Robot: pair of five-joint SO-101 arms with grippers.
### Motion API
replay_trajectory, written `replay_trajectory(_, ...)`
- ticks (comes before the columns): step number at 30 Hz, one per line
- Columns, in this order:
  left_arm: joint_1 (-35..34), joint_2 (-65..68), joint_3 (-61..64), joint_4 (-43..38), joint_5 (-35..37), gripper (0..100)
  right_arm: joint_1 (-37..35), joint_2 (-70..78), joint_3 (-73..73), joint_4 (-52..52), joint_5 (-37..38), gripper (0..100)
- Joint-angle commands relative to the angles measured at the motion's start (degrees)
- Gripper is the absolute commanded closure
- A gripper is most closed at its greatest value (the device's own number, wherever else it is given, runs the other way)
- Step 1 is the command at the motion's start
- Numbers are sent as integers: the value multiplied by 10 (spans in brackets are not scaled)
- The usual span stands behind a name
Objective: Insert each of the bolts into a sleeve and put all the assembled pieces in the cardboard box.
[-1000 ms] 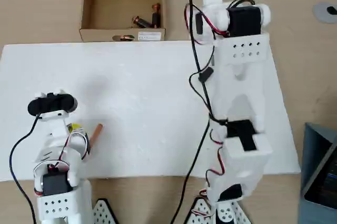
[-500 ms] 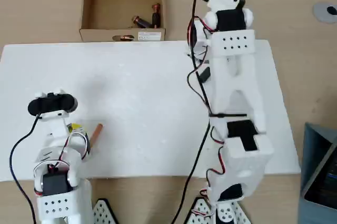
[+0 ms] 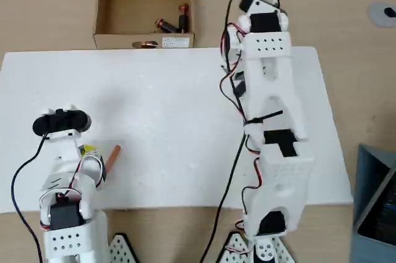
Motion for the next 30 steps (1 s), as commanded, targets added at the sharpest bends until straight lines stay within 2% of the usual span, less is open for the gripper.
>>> replay_trajectory(1, 3, -4, -3, -6, -1, 995, 13, -4, 0, 4, -18, 926)
replay_trajectory(5, 2, -4, -3, -5, -1, 996, 25, -2, -2, 11, -18, 850)
replay_trajectory(12, 2, -4, -3, -5, -1, 996, 44, 24, -2, -12, -17, 849)
replay_trajectory(30, 2, -4, -3, -5, -1, 996, 42, 145, -2, -105, -14, 849)
